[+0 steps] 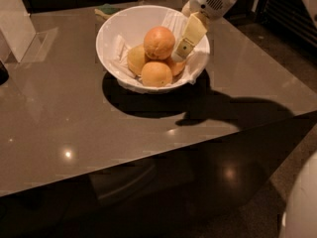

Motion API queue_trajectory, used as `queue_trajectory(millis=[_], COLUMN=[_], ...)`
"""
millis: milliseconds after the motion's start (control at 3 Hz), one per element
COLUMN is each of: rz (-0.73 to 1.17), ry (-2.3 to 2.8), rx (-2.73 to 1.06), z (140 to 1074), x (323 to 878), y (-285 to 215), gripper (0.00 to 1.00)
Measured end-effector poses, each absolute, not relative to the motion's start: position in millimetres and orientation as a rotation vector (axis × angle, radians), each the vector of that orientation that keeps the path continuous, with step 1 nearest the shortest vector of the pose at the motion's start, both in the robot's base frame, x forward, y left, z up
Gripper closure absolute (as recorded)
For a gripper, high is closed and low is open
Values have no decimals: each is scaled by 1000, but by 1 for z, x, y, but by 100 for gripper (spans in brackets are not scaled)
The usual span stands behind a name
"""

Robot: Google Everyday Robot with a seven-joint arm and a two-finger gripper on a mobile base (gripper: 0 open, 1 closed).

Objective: Pick orange from white bowl

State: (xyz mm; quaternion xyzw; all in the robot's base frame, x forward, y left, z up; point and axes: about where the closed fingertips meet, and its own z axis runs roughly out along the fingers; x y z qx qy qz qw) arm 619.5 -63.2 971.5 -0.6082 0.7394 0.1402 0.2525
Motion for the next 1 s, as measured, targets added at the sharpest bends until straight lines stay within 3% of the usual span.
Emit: queue_trajectory(millis=[333, 1000], rz=[380, 553], ry=[2007, 1995], rx=[-1645, -1627], z=[972, 936], x=[621, 640], y=[-62, -20], gripper=[0, 0])
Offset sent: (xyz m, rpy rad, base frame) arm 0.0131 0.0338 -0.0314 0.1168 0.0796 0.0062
